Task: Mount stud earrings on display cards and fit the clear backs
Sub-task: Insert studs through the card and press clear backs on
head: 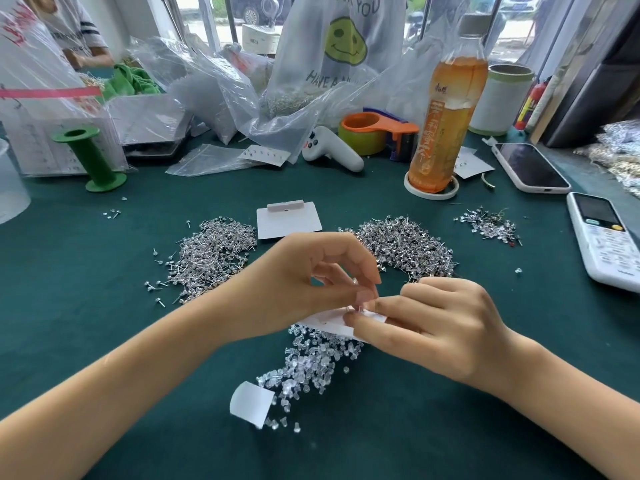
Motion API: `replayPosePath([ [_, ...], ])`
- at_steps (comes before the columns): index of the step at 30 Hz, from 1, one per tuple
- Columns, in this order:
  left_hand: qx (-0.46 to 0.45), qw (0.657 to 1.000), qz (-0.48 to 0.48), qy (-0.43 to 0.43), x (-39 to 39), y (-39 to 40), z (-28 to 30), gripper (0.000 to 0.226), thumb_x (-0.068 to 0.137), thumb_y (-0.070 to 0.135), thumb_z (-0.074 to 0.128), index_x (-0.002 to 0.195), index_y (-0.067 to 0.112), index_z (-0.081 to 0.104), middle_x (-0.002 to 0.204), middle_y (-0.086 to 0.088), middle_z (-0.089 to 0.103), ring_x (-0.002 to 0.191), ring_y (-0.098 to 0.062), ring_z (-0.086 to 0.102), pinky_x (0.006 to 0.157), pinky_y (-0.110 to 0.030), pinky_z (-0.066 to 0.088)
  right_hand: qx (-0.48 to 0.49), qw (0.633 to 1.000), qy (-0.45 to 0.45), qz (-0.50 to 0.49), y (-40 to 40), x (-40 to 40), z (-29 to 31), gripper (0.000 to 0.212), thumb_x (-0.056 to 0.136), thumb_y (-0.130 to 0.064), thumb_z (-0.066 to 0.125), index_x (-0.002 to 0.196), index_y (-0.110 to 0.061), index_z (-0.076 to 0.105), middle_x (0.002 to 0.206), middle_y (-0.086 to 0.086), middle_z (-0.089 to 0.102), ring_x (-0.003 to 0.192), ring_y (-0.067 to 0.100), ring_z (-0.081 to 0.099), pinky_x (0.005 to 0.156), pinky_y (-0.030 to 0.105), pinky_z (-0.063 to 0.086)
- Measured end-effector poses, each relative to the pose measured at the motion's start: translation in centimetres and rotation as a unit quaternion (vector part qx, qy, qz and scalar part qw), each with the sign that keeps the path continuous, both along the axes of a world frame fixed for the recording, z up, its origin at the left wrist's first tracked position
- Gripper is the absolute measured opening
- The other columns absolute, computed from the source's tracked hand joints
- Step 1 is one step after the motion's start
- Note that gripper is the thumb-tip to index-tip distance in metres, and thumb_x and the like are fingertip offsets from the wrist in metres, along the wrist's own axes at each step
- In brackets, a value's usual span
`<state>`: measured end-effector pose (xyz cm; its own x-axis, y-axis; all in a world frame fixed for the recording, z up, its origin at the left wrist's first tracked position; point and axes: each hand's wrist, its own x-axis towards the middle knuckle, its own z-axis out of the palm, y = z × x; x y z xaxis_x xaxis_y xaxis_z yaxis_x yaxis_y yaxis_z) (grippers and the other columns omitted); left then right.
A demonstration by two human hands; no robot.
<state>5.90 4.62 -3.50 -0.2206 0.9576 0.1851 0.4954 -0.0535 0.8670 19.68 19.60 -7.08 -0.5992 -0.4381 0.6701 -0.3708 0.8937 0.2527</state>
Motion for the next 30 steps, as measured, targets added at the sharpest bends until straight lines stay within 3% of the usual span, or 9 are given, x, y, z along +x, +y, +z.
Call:
replayPosePath([
  [6,0.001,1.000,-0.012,0.007,0.13,0.07,0.03,0.012,0.083,0.009,0.070,0.094,0.007,0.065,0.088,0.002,0.070,0.076,-0.027,0.068,0.079,-0.032,0.055,-0.004,1.000,-0.005,-0.001,-0.10,0.09,-0.11,0.014,0.081,-0.005,0.070,0.087,-0.015,0.077,0.057,0.003,0.059,0.045,0.020,0.038,0.039,0.027,0.036],
  [10,0.001,1.000,-0.011,0.014,0.22,0.09,0.06,0.011,0.083,0.007,0.070,0.093,0.007,0.066,0.087,0.004,0.070,0.077,-0.017,0.069,0.077,-0.024,0.053,-0.002,1.000,-0.010,-0.002,-0.15,0.06,-0.01,0.013,0.082,-0.006,0.070,0.087,-0.015,0.077,0.056,0.003,0.058,0.044,0.020,0.037,0.038,0.026,0.034],
  [15,-0.004,1.000,-0.008,0.021,0.37,0.08,0.16,0.010,0.083,0.005,0.070,0.092,0.008,0.066,0.085,0.005,0.069,0.073,-0.021,0.068,0.076,-0.022,0.052,-0.001,1.000,-0.009,0.002,-0.10,0.07,0.03,0.014,0.085,-0.006,0.066,0.088,-0.015,0.077,0.057,0.003,0.059,0.044,0.021,0.039,0.038,0.026,0.036],
  [18,-0.010,0.999,-0.010,0.039,0.43,-0.05,0.41,0.011,0.083,0.004,0.070,0.091,0.010,0.066,0.085,0.005,0.070,0.075,-0.011,0.067,0.075,-0.017,0.050,-0.004,1.000,-0.010,0.004,-0.15,0.10,0.05,0.013,0.085,-0.008,0.068,0.089,-0.015,0.077,0.056,0.003,0.059,0.043,0.021,0.039,0.038,0.026,0.036],
  [21,-0.017,0.998,-0.014,0.061,0.43,-0.06,0.57,0.013,0.083,0.001,0.070,0.091,0.011,0.066,0.085,0.003,0.071,0.075,-0.012,0.067,0.074,-0.015,0.049,0.000,1.000,-0.012,0.004,-0.18,0.10,0.09,0.014,0.085,-0.007,0.068,0.091,-0.016,0.077,0.056,0.003,0.060,0.043,0.021,0.039,0.037,0.027,0.036],
  [26,-0.030,0.997,-0.014,0.068,0.24,-0.24,0.62,0.017,0.083,0.000,0.069,0.091,0.015,0.066,0.086,0.007,0.070,0.078,-0.015,0.068,0.074,-0.019,0.050,0.006,1.000,-0.012,0.000,-0.04,-0.06,0.34,0.023,0.080,-0.003,0.070,0.096,-0.019,0.076,0.059,0.002,0.063,0.043,0.020,0.038,0.039,0.024,0.034],
  [30,-0.047,0.996,-0.029,0.071,-0.04,-0.34,0.85,0.021,0.082,-0.005,0.068,0.092,0.014,0.067,0.086,0.009,0.070,0.080,-0.014,0.069,0.076,-0.021,0.051,0.009,1.000,-0.002,0.007,-0.16,-0.11,0.35,0.028,0.089,-0.002,0.058,0.100,-0.021,0.075,0.060,0.001,0.063,0.043,0.019,0.037,0.039,0.025,0.034],
])
